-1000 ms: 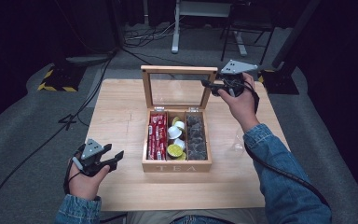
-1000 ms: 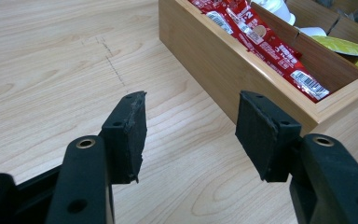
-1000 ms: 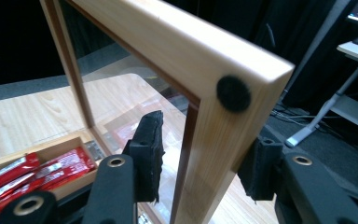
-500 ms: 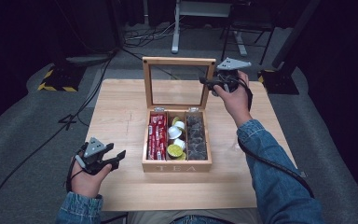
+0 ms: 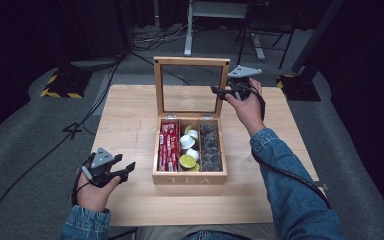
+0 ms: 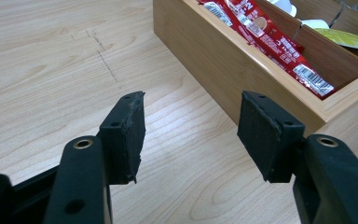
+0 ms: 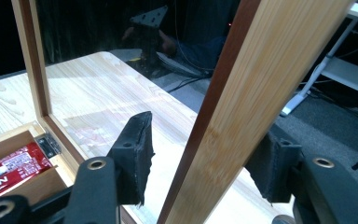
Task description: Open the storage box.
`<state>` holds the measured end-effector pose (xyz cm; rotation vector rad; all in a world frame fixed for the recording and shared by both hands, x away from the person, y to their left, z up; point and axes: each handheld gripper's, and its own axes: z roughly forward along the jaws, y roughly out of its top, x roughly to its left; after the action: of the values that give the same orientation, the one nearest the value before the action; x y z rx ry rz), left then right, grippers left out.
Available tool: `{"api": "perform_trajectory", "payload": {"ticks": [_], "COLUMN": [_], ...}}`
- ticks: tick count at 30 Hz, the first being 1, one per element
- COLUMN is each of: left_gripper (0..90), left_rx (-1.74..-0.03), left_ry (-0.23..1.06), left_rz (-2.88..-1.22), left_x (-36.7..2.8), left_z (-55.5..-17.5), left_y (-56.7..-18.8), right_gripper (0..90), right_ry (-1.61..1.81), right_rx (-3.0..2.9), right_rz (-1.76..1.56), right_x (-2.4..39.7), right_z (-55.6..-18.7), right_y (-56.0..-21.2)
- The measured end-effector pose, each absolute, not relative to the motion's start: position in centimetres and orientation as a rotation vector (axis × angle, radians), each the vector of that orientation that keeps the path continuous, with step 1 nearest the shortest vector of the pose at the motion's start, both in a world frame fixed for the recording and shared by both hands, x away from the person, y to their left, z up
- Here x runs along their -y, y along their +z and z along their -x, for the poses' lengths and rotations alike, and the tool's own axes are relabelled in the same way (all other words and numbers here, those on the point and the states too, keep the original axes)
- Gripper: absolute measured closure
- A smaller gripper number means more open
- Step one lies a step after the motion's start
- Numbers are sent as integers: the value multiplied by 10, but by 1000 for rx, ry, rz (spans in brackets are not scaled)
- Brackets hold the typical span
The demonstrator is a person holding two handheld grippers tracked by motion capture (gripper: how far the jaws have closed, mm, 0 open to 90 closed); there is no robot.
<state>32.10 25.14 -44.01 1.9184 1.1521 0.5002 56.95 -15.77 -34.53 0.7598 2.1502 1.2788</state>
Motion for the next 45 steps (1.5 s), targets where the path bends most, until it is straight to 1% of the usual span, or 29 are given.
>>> {"api": "perform_trajectory", "payload": {"ticks": [23, 32, 35, 45], "left_gripper": [417, 416, 416, 415], "left_rx": [-1158, -1157, -1157, -1156], "left_ry": [483, 482, 480, 477], "left_rz": [-1913, -1913, -1913, -1916], "left_x": [-252, -252, -252, -251], "left_z": [-322, -322, -322, -324], "left_y": [-442, -441, -441, -441], "right_gripper": [415, 390, 361, 326], "right_ry": [1221, 1215, 1223, 1253], "right_rx": [-2177, -2189, -2179, -2164], "right_rz": [-869, -888, -902, -903], "right_x": [158, 157, 160, 170], "right_z": [-581, -581, -581, -576], "right_y": [-379, -380, -379, -365]}}
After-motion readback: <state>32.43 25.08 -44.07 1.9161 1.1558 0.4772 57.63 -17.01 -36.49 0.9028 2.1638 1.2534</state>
